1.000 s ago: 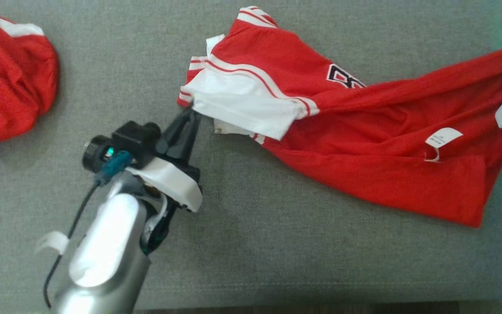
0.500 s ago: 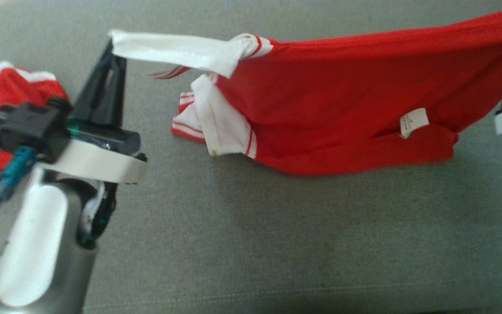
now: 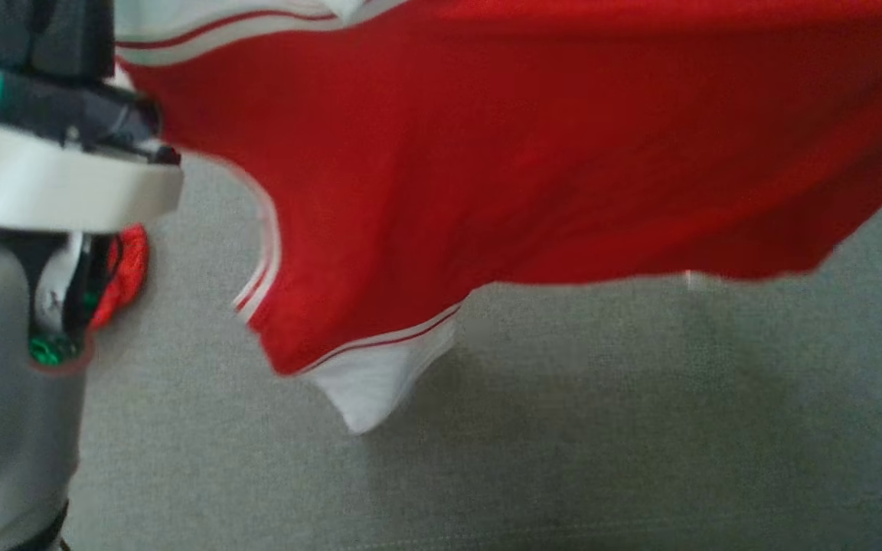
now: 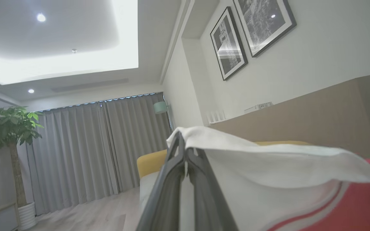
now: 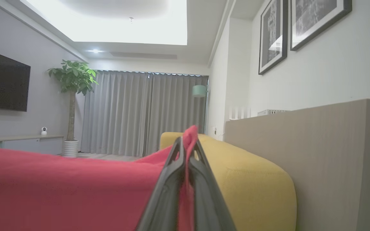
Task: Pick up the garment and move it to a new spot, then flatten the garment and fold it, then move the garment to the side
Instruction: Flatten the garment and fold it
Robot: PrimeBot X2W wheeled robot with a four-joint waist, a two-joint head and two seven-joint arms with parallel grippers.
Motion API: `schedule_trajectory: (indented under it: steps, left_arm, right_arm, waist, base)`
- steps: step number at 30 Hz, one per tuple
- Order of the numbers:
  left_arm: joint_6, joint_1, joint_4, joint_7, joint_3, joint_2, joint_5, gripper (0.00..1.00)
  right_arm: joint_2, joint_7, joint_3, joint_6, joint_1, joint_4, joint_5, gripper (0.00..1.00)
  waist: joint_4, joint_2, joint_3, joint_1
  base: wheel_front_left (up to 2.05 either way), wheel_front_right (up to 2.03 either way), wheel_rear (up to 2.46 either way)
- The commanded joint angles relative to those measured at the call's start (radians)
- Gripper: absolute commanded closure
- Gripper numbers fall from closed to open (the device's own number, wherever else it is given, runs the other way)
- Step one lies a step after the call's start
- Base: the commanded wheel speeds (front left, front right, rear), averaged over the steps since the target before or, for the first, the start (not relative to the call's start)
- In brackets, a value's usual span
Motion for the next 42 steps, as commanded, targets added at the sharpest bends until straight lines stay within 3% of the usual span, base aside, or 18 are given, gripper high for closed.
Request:
schedule_trajectory:
  steps: [1,9,16,21,26,31,38,42]
  left_arm:
    - [0.000,-0.080,-0.028,0.020,0.048,0.041,0.003,1.00]
    - [-0.024,-0.193,0.062,0.037,0.023,0.023,-0.023,1.00]
    - [-0.057,-0.350,0.242,-0.013,0.000,-0.021,-0.050,1.00]
    - [-0.075,-0.509,0.476,-0.112,0.004,-0.045,-0.048,1.00]
    - [-0.086,-0.670,0.742,-0.249,0.023,-0.059,-0.048,1.00]
    - [-0.101,-0.783,0.940,-0.308,0.038,-0.071,-0.055,1.00]
    - [-0.122,-0.755,1.172,-0.320,0.056,-0.126,-0.095,1.00]
    - [-0.135,-0.686,1.233,-0.321,0.085,-0.155,-0.123,1.00]
  right_arm:
    - [-0.003,0.024,0.005,-0.001,-0.020,-0.048,0.002,1.00]
    - [0.004,0.057,0.011,-0.001,-0.059,-0.032,0.022,1.00]
    - [0.004,0.036,0.040,-0.001,-0.198,0.110,0.068,1.00]
    - [0.015,-0.038,0.096,-0.001,-0.398,0.314,0.087,1.00]
    - [0.033,-0.171,0.173,-0.001,-0.589,0.562,0.109,1.00]
    - [0.050,-0.316,0.261,-0.001,-0.729,0.784,0.107,1.00]
    - [0.072,-0.392,0.388,-0.001,-0.793,1.072,0.141,1.00]
    - [0.073,-0.410,0.443,-0.001,-0.779,1.179,0.182,1.00]
  waist:
    - [-0.002,0.0000,-0.019,0.0001]
    - [0.001,0.0000,-0.009,0.0001]
    - [-0.001,0.0000,0.072,0.0001]
    - [-0.011,0.0000,0.134,0.0001]
    - [-0.018,0.0000,0.160,0.0001]
    - [-0.011,0.0000,0.215,0.0001]
    - [0.017,0.0000,0.325,0.0001]
    - [0.030,0.0000,0.372,0.0001]
  base:
    - [0.00,0.00,0.00]
    - [0.00,0.00,0.00]
    - [0.00,0.00,0.00]
    - [0.00,0.00,0.00]
    - [0.00,0.00,0.00]
    - [0.00,0.00,0.00]
    - [0.00,0.00,0.00]
    - [0.00,0.00,0.00]
